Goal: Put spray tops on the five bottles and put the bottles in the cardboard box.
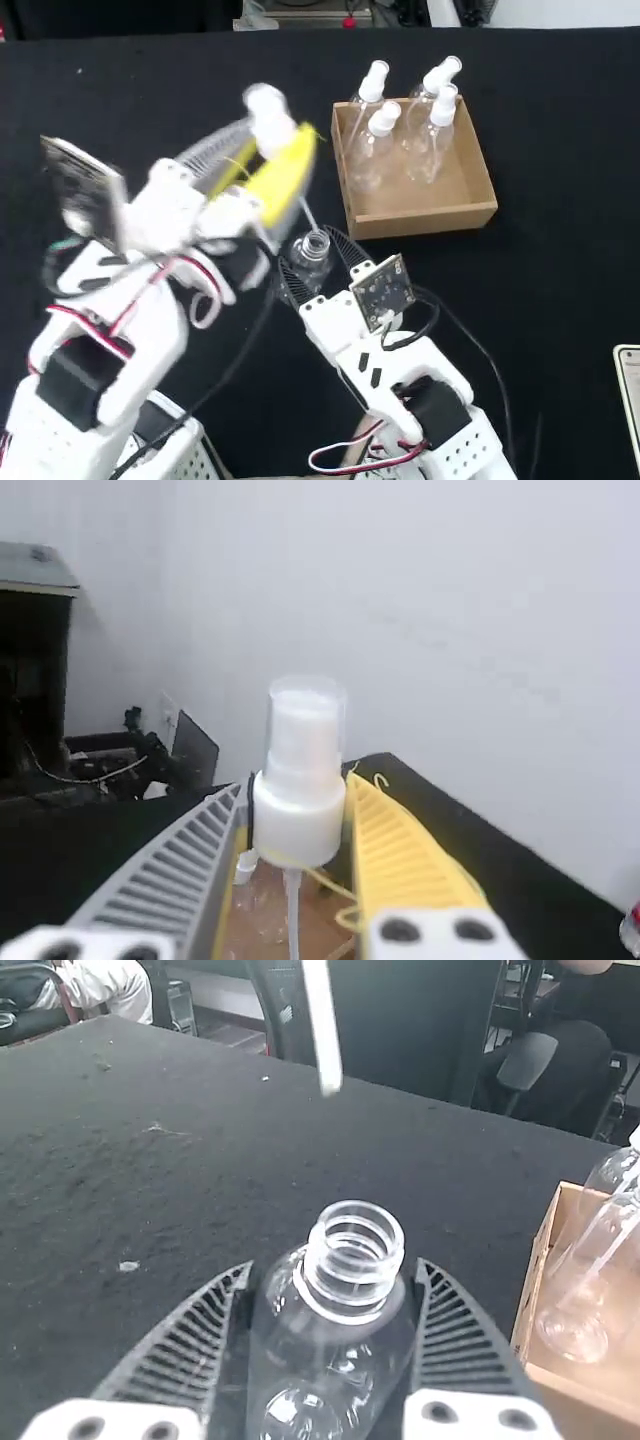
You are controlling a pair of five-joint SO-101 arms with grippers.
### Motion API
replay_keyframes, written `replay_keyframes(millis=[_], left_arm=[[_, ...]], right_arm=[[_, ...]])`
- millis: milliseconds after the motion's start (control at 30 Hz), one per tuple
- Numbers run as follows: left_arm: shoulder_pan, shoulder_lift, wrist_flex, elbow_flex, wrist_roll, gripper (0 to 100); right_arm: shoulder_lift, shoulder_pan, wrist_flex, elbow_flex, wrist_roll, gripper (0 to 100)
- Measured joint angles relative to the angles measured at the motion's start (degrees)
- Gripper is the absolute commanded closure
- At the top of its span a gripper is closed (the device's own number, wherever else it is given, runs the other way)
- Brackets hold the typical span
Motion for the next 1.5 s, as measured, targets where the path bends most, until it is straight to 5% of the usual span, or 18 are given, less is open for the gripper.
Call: replay_keyframes(millis=[133,467,1367,1500], left_arm=[[1.8,0.2,-4.4,5.3,-6.2,89],[1.8,0.2,-14.2,15.8,-6.7,89],[1.8,0.2,0.4,15.9,-7.2,76],[-3.0,0.2,1.6,12.6,-7.2,76]], right_arm=[[0.0,0.0,0.2,0.0,0.0,84.7],[0.0,0.0,0.2,0.0,0.0,84.7],[0.0,0.0,0.2,0.0,0.0,84.7],[0.0,0.0,0.2,0.0,0.0,84.7]])
